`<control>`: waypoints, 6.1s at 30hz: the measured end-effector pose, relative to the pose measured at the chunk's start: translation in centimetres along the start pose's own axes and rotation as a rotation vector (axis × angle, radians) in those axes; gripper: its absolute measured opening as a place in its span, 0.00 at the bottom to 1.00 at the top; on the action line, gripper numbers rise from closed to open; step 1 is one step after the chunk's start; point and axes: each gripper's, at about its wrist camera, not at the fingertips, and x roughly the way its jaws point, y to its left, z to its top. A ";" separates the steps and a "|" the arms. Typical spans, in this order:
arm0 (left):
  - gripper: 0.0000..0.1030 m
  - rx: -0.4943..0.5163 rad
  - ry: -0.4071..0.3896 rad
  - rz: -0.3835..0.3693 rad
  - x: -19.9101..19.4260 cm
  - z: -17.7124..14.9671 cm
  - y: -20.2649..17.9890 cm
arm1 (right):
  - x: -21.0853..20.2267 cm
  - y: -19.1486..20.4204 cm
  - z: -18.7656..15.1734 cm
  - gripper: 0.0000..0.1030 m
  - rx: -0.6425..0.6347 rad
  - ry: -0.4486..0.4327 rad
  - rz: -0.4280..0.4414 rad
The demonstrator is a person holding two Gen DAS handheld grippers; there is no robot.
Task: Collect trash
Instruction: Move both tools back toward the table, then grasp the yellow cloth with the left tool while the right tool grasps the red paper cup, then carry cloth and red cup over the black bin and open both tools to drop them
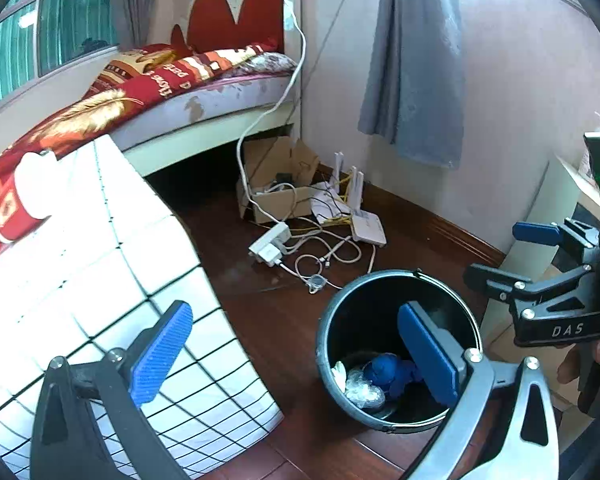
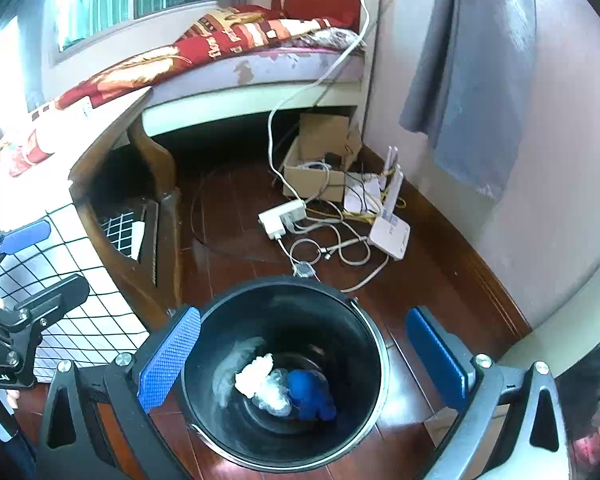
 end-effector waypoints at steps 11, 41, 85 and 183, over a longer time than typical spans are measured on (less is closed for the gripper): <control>1.00 -0.052 -0.054 0.086 -4.1 0.3 4.4 | -2.5 5.0 3.0 1.00 -0.071 -0.082 0.061; 1.00 -0.363 -0.100 0.460 -14.5 -5.7 25.2 | -1.5 28.8 11.7 1.00 -0.326 -0.180 0.357; 0.36 -0.518 0.015 0.407 -11.1 -6.2 41.7 | 5.3 40.6 16.3 0.02 -0.356 -0.074 0.566; 0.36 0.127 0.178 -0.223 3.2 -0.3 -3.4 | -0.5 -0.1 -3.1 0.03 -0.075 0.089 0.100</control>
